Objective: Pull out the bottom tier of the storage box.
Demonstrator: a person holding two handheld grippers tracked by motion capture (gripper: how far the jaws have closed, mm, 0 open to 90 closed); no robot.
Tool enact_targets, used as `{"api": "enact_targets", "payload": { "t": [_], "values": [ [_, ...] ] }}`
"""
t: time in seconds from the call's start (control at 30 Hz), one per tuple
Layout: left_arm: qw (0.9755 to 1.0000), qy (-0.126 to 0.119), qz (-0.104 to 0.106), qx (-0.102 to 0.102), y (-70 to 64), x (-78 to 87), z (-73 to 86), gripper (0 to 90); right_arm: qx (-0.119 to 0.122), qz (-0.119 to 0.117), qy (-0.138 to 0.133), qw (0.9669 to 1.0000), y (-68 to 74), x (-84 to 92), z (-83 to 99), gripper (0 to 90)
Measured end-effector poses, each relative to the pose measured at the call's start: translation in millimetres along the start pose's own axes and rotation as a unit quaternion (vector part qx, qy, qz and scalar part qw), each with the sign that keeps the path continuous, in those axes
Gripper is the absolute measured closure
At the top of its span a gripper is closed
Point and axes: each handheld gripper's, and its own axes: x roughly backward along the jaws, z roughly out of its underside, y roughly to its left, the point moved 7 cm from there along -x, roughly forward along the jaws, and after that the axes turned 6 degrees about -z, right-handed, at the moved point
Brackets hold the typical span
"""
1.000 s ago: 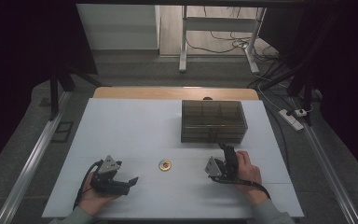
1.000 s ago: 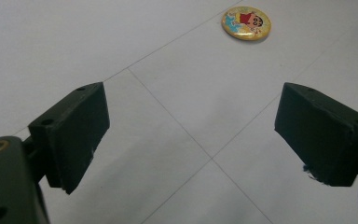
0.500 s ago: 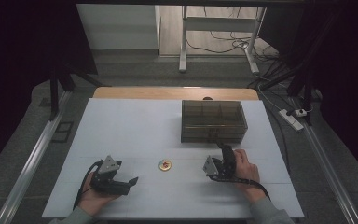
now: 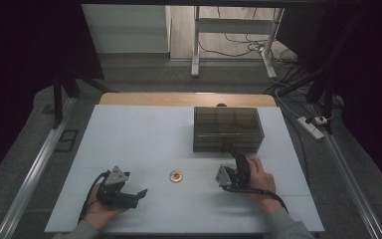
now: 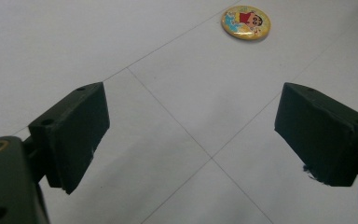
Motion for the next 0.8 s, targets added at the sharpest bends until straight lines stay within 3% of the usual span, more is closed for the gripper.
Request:
{"api": "enact_targets", "payload": {
  "t": [0.8],
  "values": [
    [1.0, 0.0, 0.0, 0.0, 0.4, 0.1, 0.2, 10.6, 0.016, 0.001, 0.008, 0.9998, -1.7, -11.3, -0.8, 37.9]
  ]
}}
